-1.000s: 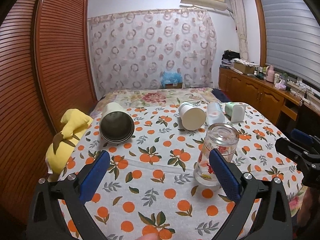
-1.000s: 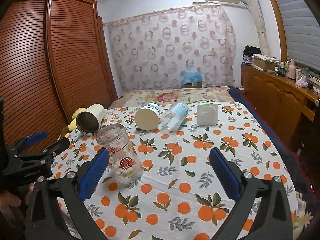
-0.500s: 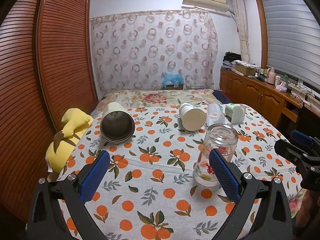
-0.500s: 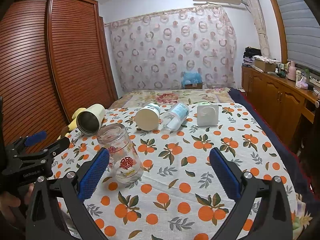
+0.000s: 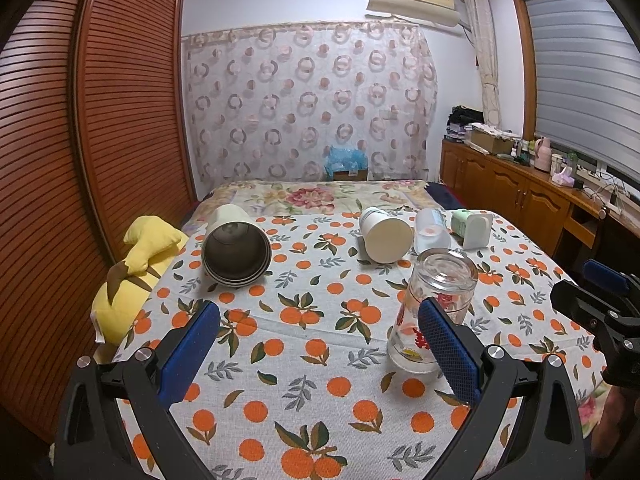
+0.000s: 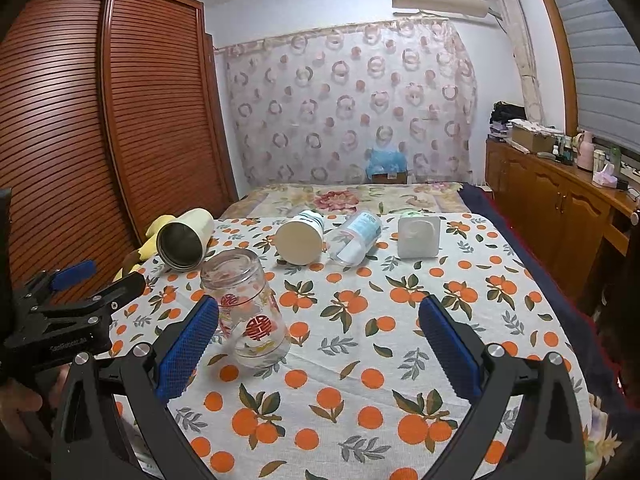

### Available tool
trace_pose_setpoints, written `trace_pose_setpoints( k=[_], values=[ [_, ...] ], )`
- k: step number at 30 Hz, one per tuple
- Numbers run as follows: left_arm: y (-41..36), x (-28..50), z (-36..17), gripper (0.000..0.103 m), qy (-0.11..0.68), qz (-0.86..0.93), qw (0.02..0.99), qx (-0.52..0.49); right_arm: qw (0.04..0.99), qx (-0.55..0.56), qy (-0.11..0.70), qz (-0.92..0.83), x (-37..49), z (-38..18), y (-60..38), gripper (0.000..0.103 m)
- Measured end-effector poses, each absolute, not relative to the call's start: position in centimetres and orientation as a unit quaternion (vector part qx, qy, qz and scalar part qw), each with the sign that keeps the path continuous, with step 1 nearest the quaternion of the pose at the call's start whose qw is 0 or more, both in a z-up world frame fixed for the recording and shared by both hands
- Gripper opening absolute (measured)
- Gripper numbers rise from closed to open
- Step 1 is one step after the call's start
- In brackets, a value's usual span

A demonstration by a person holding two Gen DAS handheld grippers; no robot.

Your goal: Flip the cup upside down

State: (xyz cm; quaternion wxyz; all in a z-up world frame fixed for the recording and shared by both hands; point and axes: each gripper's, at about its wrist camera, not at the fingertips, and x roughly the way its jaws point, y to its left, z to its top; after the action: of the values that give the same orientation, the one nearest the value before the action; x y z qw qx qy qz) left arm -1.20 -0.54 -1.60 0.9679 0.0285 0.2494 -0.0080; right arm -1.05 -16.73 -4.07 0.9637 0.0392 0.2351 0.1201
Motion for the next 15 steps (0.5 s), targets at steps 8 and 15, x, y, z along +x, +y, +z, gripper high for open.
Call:
trace_pose_setpoints(
  k=[8, 15],
  values=[
    [-0.5, -1.18, -1.56, 0.096, 0.249, -0.008, 0.968, 0.028, 0.964, 0.039, 0.235, 0.12, -1.05, -4.09, -16.73, 0.101],
    [-0.46, -1.19, -1.59, 0.096, 0.248, -0.008, 0.968, 0.027, 0.964, 0.039, 0.235, 0.12, -1.05, -4.11, -16.73, 0.101]
  ],
)
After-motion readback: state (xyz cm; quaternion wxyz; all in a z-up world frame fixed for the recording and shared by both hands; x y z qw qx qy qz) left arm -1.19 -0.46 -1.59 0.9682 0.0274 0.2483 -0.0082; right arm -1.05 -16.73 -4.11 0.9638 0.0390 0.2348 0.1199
